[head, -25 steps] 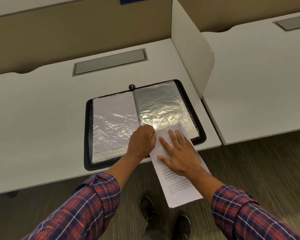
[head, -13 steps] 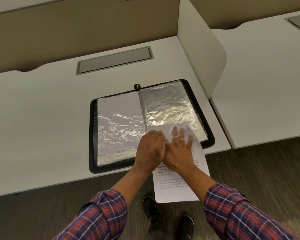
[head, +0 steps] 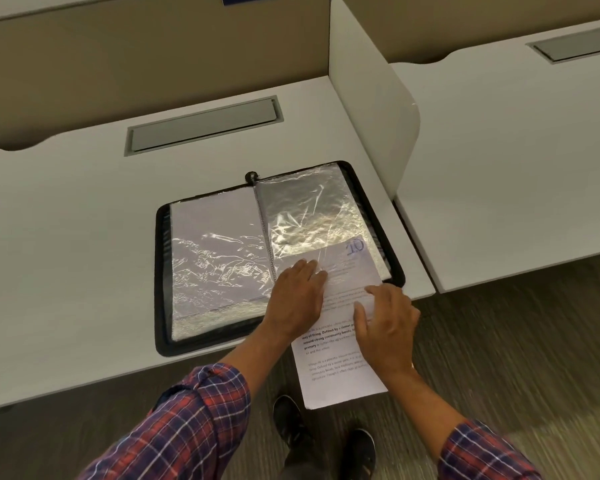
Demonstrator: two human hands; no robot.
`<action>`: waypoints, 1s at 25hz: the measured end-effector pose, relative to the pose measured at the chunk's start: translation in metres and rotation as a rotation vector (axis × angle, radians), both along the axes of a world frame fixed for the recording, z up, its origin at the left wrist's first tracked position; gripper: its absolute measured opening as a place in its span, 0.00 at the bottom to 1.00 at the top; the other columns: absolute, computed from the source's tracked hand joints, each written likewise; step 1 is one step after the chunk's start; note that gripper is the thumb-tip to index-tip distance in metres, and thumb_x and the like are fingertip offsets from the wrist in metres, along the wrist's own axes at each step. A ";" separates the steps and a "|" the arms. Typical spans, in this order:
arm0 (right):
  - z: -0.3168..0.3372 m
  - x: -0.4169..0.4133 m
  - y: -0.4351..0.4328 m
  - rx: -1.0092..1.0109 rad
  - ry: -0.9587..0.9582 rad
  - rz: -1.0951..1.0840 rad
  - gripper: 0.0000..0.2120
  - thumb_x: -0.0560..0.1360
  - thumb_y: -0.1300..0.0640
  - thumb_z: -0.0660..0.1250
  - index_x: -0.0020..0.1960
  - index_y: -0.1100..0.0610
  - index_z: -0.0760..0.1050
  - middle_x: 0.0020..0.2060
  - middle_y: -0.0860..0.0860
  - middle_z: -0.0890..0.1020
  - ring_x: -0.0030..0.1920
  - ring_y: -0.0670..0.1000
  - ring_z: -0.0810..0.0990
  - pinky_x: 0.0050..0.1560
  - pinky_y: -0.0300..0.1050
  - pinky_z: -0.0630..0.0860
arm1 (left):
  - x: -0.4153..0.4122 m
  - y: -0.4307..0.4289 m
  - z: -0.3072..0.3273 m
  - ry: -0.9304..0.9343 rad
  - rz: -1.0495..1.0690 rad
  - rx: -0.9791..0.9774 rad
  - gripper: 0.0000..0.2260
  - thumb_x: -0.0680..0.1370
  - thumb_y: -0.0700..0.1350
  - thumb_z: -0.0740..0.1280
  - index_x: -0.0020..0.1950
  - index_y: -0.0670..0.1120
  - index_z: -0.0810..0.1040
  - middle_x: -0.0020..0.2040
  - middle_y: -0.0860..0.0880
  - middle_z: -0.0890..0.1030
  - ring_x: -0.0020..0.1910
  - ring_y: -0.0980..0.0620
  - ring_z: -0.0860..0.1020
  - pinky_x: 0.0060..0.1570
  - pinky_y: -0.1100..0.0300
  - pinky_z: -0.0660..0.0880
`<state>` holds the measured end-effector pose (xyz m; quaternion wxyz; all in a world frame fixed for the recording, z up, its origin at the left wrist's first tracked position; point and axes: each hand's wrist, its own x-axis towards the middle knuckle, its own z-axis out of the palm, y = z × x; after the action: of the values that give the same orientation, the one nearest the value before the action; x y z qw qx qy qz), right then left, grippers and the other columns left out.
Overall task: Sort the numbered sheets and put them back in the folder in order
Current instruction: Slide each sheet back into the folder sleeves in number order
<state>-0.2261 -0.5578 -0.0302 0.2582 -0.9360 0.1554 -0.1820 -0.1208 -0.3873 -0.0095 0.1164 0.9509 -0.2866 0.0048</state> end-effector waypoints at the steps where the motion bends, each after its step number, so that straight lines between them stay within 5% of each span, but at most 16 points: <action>1: 0.001 -0.007 -0.003 0.105 0.040 -0.088 0.18 0.78 0.52 0.72 0.65 0.55 0.73 0.60 0.52 0.76 0.59 0.52 0.74 0.56 0.53 0.72 | 0.000 -0.002 0.000 -0.001 -0.001 0.017 0.17 0.85 0.49 0.60 0.70 0.45 0.77 0.73 0.42 0.76 0.73 0.42 0.72 0.70 0.44 0.73; 5: -0.002 -0.040 -0.023 0.706 0.117 -0.287 0.32 0.77 0.48 0.75 0.76 0.51 0.64 0.69 0.48 0.71 0.64 0.48 0.72 0.58 0.52 0.76 | 0.000 -0.006 0.000 -0.001 -0.004 0.036 0.16 0.86 0.48 0.60 0.71 0.45 0.76 0.73 0.42 0.75 0.74 0.42 0.71 0.72 0.43 0.72; 9: -0.003 -0.067 -0.038 1.195 0.227 -0.320 0.19 0.79 0.51 0.72 0.67 0.56 0.76 0.54 0.55 0.85 0.50 0.53 0.86 0.45 0.49 0.83 | -0.001 -0.009 0.001 0.059 0.010 0.062 0.18 0.86 0.47 0.60 0.74 0.43 0.74 0.76 0.40 0.72 0.77 0.39 0.68 0.75 0.40 0.68; 14: -0.011 -0.103 -0.040 1.747 0.175 -0.289 0.22 0.77 0.56 0.72 0.68 0.64 0.76 0.60 0.64 0.84 0.62 0.65 0.82 0.57 0.60 0.80 | -0.005 -0.012 0.010 0.095 0.019 0.059 0.18 0.86 0.46 0.60 0.75 0.42 0.73 0.77 0.40 0.71 0.78 0.39 0.67 0.76 0.41 0.66; 18: -0.006 -0.126 -0.015 1.849 0.234 -0.245 0.22 0.78 0.60 0.72 0.70 0.61 0.73 0.63 0.64 0.83 0.63 0.68 0.82 0.56 0.61 0.83 | -0.007 -0.017 0.014 0.098 0.020 0.047 0.16 0.85 0.43 0.62 0.71 0.40 0.76 0.73 0.38 0.75 0.74 0.38 0.71 0.74 0.41 0.69; 22: 0.005 -0.119 0.008 1.728 0.276 -0.310 0.15 0.81 0.61 0.69 0.67 0.57 0.75 0.57 0.59 0.86 0.56 0.61 0.87 0.53 0.59 0.85 | -0.007 -0.016 0.019 0.126 0.043 -0.040 0.04 0.84 0.43 0.62 0.53 0.44 0.75 0.49 0.46 0.78 0.46 0.47 0.76 0.50 0.48 0.78; 25: 0.015 -0.108 0.015 1.704 0.225 -0.384 0.11 0.82 0.63 0.67 0.64 0.55 0.76 0.56 0.57 0.86 0.53 0.57 0.88 0.48 0.56 0.86 | -0.010 -0.016 0.026 0.138 0.062 -0.066 0.04 0.85 0.43 0.62 0.50 0.47 0.71 0.46 0.50 0.75 0.41 0.51 0.74 0.42 0.57 0.72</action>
<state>-0.3337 -0.5431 -0.0147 0.8168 -0.3950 0.4176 0.0489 -0.1306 -0.4031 0.0161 0.1670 0.9530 -0.2483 -0.0474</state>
